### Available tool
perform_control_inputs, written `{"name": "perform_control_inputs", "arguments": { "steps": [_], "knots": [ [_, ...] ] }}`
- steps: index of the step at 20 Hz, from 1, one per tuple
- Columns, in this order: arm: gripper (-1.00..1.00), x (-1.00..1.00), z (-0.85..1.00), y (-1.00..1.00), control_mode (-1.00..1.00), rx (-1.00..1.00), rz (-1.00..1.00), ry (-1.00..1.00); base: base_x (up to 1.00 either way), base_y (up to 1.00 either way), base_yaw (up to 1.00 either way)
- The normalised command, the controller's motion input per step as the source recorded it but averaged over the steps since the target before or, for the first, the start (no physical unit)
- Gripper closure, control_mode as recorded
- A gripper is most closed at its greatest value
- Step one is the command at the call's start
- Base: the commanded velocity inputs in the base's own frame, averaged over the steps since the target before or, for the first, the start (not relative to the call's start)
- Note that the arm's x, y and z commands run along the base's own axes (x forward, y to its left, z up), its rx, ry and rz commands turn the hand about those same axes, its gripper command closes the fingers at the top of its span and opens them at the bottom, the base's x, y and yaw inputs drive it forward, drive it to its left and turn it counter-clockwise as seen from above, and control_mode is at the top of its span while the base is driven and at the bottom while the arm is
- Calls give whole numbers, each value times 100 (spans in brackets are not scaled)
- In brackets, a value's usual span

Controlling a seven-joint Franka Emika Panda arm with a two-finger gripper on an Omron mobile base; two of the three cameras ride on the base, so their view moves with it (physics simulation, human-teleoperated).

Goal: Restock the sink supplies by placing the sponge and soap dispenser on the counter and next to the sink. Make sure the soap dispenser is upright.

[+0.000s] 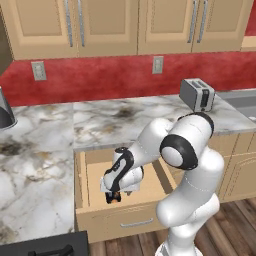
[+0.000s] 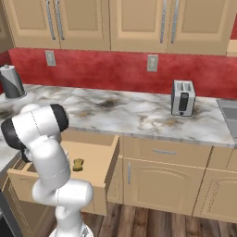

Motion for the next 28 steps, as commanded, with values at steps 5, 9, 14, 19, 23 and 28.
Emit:
{"name": "perform_control_inputs", "arguments": {
  "steps": [5,9,14,19,23,28],
  "knots": [
    [-100,20,-5,7,-100,0,0,0,0,0,0],
    [-100,9,-14,14,-100,0,0,3,0,0,0],
    [-100,3,-23,13,-100,0,0,3,0,0,0],
    [-100,1,-23,9,-100,0,0,3,0,0,0],
    [-100,0,-25,8,-100,0,0,3,0,0,0],
    [-100,0,-26,0,-100,0,0,3,0,0,0]
  ]
}}
